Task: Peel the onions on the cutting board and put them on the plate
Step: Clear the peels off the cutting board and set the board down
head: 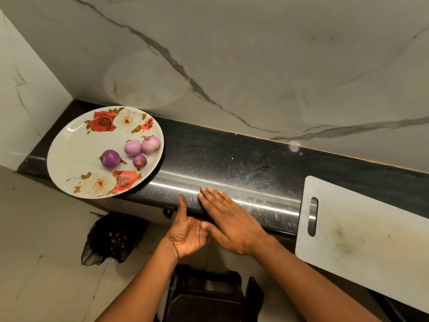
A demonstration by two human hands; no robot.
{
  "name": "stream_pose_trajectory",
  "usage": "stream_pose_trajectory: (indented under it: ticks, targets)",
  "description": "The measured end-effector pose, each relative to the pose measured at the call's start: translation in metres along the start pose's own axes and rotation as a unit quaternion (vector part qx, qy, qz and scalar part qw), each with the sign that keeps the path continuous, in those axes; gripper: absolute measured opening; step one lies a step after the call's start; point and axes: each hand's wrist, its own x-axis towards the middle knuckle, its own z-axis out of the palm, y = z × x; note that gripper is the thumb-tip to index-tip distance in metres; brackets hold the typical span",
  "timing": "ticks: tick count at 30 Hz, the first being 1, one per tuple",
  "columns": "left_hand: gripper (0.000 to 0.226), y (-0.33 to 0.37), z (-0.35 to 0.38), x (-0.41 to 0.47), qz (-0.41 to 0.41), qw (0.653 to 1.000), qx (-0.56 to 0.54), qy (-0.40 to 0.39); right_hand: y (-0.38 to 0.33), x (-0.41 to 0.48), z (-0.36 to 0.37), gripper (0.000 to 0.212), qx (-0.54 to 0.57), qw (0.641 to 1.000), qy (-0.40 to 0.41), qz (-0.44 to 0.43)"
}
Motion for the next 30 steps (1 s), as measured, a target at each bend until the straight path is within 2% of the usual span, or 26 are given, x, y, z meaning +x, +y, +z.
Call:
stream_pose_trajectory:
  ticks: [6,9,13,16,19,25,27,30]
  targets:
    - [0.107,0.002,-0.01,0.0,-0.028,0.997,-0.01,0.075,-0.029,-0.015,0.016,0.07,0.007,0.999,-0.023,-0.047]
    - [0.106,0.002,-0.008,-0.001,-0.042,0.996,-0.022,0.07,-0.028,-0.019,0.008,0.072,0.031,0.998,-0.016,-0.047]
    - [0.108,0.002,0.001,0.002,-0.034,0.999,-0.029,0.024,-0.004,-0.018,-0.008,0.075,0.035,0.995,0.052,0.08]
    - [0.114,-0.001,0.0,0.003,-0.043,0.997,-0.052,0.023,0.015,-0.007,-0.008,0.082,0.018,0.987,0.045,0.152]
    - [0.115,0.0,-0.001,0.003,-0.041,0.998,-0.029,0.045,0.005,0.0,-0.004,0.082,-0.003,0.992,0.013,0.127]
    - [0.11,0.0,-0.001,-0.003,-0.029,0.996,0.032,0.075,-0.027,-0.023,0.004,0.07,0.007,0.999,-0.028,-0.015]
    - [0.112,0.001,0.0,-0.003,-0.035,0.997,0.016,0.066,-0.022,-0.032,0.002,0.067,0.019,1.0,-0.007,-0.003]
    - [0.112,0.001,0.002,0.0,-0.045,0.998,0.002,0.044,-0.008,-0.044,0.0,0.068,0.02,0.995,0.036,0.092]
